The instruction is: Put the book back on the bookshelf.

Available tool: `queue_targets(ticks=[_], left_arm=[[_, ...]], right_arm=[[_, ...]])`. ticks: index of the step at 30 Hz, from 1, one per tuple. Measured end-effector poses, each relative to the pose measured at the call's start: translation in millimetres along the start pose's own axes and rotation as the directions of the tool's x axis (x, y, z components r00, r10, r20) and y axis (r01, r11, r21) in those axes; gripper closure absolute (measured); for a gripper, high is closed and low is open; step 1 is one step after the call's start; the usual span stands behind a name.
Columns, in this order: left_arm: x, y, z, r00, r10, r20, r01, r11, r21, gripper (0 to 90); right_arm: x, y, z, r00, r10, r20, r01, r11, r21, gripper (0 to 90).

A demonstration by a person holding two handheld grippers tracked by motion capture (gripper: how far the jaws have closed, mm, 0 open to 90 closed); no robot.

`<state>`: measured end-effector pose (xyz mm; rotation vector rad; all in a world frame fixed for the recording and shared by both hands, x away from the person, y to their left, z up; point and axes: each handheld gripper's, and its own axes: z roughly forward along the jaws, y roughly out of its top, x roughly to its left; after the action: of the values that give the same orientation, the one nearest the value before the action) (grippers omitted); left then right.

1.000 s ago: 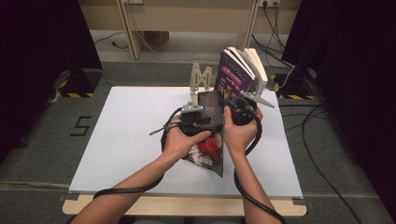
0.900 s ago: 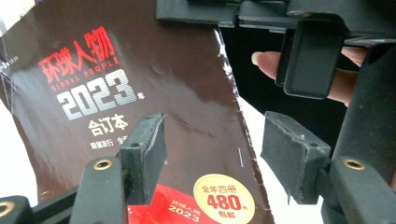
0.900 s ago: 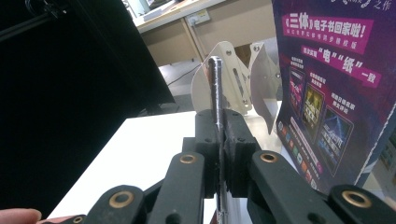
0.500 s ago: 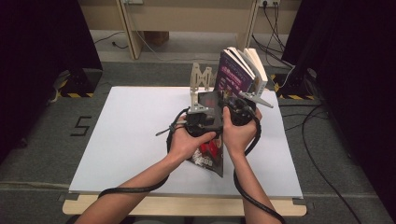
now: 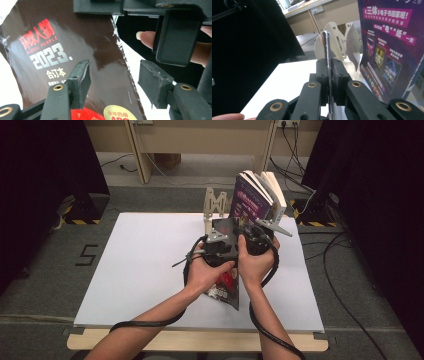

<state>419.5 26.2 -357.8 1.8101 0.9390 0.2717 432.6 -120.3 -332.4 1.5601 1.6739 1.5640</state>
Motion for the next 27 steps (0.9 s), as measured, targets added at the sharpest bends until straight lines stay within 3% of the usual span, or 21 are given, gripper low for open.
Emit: queue_targets(ticks=[5,11,15,27], left_arm=[[0.9,-1.1,-2.1,0.9998,0.006,-0.017,-0.006,0.9999,-0.016,45.9],[4.7,-5.6,-15.6,0.9992,0.029,-0.029,-0.029,0.9993,-0.024,55.1],[11.2,-12.1,-27.0,0.9997,0.013,-0.020,-0.014,0.9991,-0.040,65.0],[22.3,-18.7,-46.6,0.9988,-0.031,-0.037,0.030,0.9992,-0.028,78.6]], right_arm=[[6.6,2.1,-2.6,0.9999,0.007,-0.015,-0.007,1.000,-0.009,85.4],[15.4,2.1,-1.4,0.9994,0.000,-0.035,0.000,1.000,-0.001,85.4],[22.6,1.8,0.4,0.9983,-0.022,-0.054,0.022,1.000,0.009,85.3],[42.3,-2.0,8.5,0.9930,-0.090,-0.077,0.093,0.995,0.036,83.2]])
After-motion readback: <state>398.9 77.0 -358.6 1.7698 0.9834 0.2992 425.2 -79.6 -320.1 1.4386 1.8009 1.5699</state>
